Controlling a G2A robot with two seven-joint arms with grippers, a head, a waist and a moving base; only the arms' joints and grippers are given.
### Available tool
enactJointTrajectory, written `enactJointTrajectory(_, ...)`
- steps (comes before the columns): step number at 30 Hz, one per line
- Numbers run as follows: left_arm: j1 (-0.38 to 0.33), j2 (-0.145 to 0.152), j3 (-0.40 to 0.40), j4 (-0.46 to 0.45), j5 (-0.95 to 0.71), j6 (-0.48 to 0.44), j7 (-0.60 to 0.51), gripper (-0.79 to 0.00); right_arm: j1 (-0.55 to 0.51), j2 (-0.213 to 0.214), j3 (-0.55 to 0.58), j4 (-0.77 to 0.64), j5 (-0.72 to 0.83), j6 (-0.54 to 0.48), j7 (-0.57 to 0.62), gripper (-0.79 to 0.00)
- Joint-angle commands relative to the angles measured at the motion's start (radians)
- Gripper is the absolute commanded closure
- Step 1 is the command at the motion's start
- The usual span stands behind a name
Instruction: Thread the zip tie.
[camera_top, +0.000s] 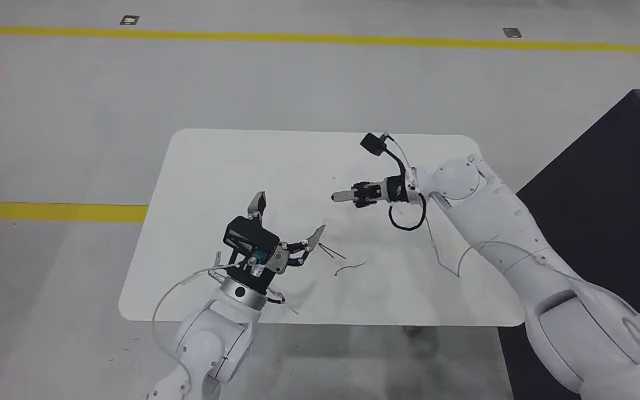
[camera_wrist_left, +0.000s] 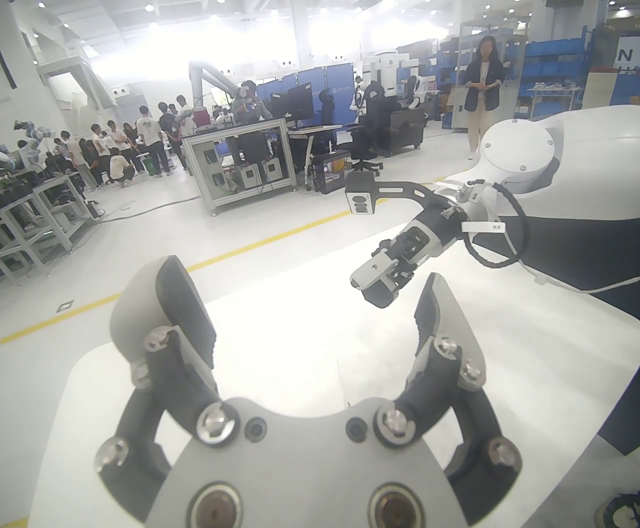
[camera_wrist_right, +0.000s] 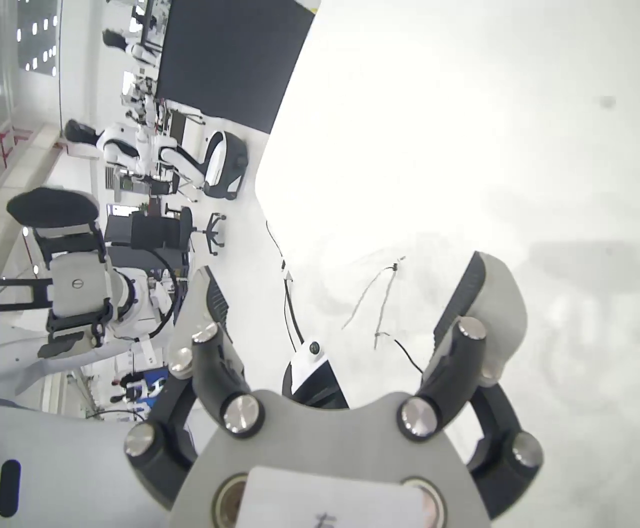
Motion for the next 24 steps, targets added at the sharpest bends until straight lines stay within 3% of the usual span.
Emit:
enactJointTrajectory(1, 0.0, 0.0, 0.0, 0.0, 0.0, 0.0, 0.0, -0.784, 0.0, 0.0, 0.0, 0.0, 0.0, 0.0, 0.0, -0.785)
enactJointTrajectory(24, 0.0, 0.0, 0.0, 0.0, 0.0, 0.0, 0.0, -0.784, 0.001, -0.001, -0.001, 0.015, 0.001, -0.001, -0.002, -0.785)
